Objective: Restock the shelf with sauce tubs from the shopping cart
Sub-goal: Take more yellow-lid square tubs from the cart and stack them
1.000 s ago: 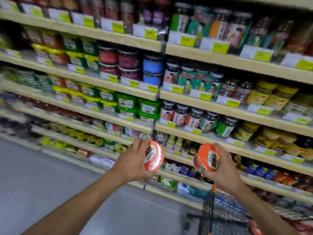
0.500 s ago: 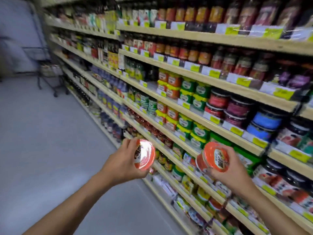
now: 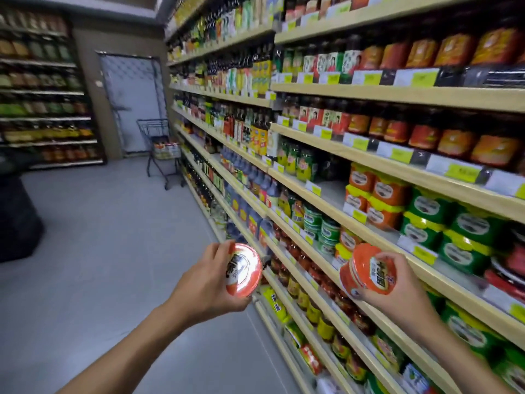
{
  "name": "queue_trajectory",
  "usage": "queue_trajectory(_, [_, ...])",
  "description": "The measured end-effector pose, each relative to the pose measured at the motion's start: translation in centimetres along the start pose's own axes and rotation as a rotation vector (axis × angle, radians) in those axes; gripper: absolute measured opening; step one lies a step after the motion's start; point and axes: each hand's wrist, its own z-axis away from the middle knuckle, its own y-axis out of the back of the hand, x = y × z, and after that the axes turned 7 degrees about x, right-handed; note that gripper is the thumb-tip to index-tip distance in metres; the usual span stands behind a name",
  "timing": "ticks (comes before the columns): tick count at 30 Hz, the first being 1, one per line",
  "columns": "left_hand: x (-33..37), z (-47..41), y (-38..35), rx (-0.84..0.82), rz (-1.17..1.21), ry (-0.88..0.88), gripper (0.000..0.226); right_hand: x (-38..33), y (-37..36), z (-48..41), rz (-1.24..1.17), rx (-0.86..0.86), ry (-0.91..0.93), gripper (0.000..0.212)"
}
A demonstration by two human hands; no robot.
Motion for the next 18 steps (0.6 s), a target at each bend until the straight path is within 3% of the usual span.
queue_trajectory(10, [-5.4,-15.4,-2.4,0.021,0.012,0.014,0.114,-1.3,-7.1,-15.2,-0.006,0.015,0.053,0.073])
queue_trajectory(18, [-6.4,-26.9,-7.2,-0.029,0.108,-0.104,0.118,-1.8,-9.4,-22.4,0.045,0.158,0.027,0.072])
